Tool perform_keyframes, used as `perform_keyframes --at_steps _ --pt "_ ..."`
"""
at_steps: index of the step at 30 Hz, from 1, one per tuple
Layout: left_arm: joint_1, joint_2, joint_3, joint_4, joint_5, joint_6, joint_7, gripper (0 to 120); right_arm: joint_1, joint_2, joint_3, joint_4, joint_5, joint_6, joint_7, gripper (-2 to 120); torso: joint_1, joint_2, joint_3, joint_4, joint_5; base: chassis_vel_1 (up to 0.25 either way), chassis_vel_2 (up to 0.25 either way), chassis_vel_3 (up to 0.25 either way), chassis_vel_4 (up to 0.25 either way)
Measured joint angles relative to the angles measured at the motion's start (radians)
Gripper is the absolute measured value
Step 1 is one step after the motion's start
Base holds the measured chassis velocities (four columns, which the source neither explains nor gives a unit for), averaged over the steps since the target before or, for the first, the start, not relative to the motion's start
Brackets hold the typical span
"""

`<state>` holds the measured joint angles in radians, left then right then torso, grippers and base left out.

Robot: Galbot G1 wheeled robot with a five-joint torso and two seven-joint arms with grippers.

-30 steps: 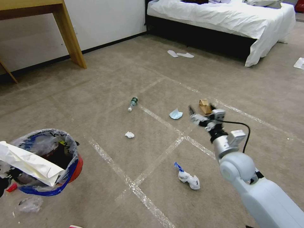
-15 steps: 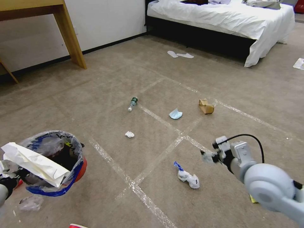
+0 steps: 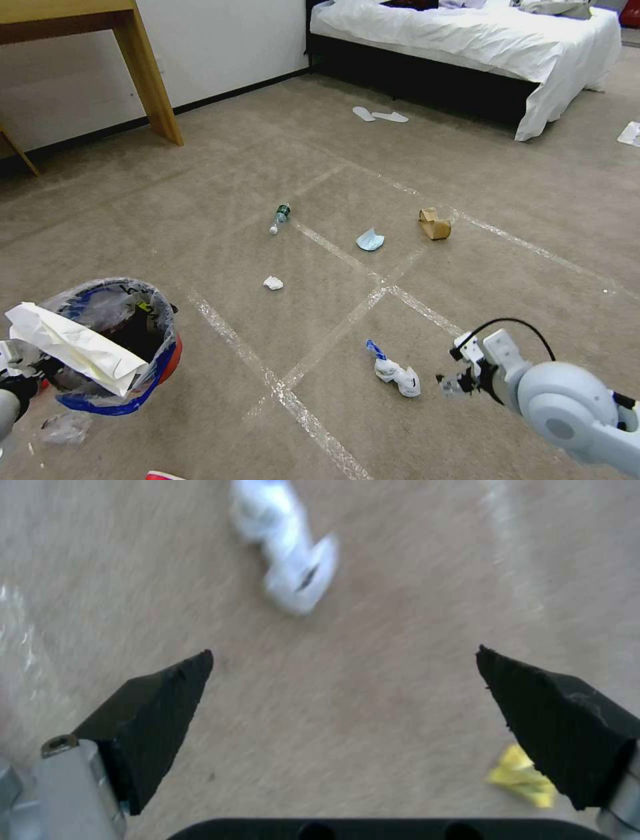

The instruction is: Pick up the trash bin and place the garbage on the floor into it.

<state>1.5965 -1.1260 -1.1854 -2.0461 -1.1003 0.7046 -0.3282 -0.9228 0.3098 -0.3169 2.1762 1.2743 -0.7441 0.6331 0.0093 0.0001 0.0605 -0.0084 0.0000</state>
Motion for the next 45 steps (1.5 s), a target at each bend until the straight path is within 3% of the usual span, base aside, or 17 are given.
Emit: perform_keyframes --at_steps 2,4,7,8,10,11,17,27,33,38,45 --pt "0.0 -0.007 0.0 0.0 0.003 0.0 0.0 0 0.049 0.029 -0.066 -0.037 -0.015 0.001 -0.019 100 0.0 0.0 0.0 0.0 -0.0002 0.0 0.0 0.0 0.0" --pt "0.001 -0.023 -0.003 0.0 0.01 0.0 -0.001 0 0.179 0.116 -0.204 -0.145 -0.059 0.003 -0.072 100 0.0 0.0 0.0 0.0003 0.0002 0.0 0.0 0.0 0.0" --pt "0.006 -0.036 -0.006 -0.003 0.02 0.0 -0.003 0 0.261 0.188 -0.295 -0.26 -0.136 0.023 -0.139 100 0.0 0.0 0.0 0.0004 -0.0004 0.0 0.0 0.0 0.0" --pt "0.006 -0.036 -0.006 -0.003 0.02 0.0 -0.003 0 0.261 0.188 -0.295 -0.26 -0.136 0.023 -0.139 100 0.0 0.0 0.0 0.0004 -0.0004 0.0 0.0 0.0 0.0" --pt "0.015 -0.053 -0.013 -0.019 0.022 0.0 -0.004 0 0.316 0.271 -0.364 -0.373 -0.207 0.066 -0.192 100 0.0 0.0 0.0 0.0003 -0.0002 0.0 0.0 0.0 0.0" --pt "0.015 -0.053 -0.013 -0.019 0.022 0.0 -0.004 0 0.316 0.271 -0.364 -0.373 -0.207 0.066 -0.192 100 0.0 0.0 0.0 0.0003 -0.0002 0.0 0.0 0.0 0.0" --pt "0.042 -0.062 -0.033 -0.046 0.023 0.0 -0.009 0 0.358 0.438 -0.434 -0.611 -0.303 0.121 -0.25 100 0.0 0.0 0.0 0.0004 0.0002 0.0 0.0 0.0 0.0" --pt "0.046 -0.056 -0.039 -0.049 0.012 0.0 -0.011 0 0.363 0.5 -0.44 -0.75 -0.376 0.18 -0.286 99 0.0 0.0 0.0 0.0002 -0.0001 0.0 0.0 0.0 0.0" --pt "0.038 -0.046 -0.033 -0.04 0.01 0.0 -0.011 0 0.347 0.514 -0.425 -0.767 -0.392 0.202 -0.286 84 0.0 0.0 0.0 0.0002 -0.0002 0.0 0.0 0.0 0.0" --pt "0.027 -0.04 -0.024 -0.03 0.005 0.0 -0.012 0 0.319 0.527 -0.406 -0.792 -0.418 0.238 -0.285 59 0.0 0.0 0.0 0.0002 -0.0001 0.0 0.0 0.0 0.0" --pt "0.021 -0.035 -0.019 -0.022 0.004 0.0 -0.013 0 0.294 0.522 -0.377 -0.783 -0.433 0.275 -0.281 37 0.0 0.0 0.0 0.0001 0.0 0.0 0.0 0.0 0.0"
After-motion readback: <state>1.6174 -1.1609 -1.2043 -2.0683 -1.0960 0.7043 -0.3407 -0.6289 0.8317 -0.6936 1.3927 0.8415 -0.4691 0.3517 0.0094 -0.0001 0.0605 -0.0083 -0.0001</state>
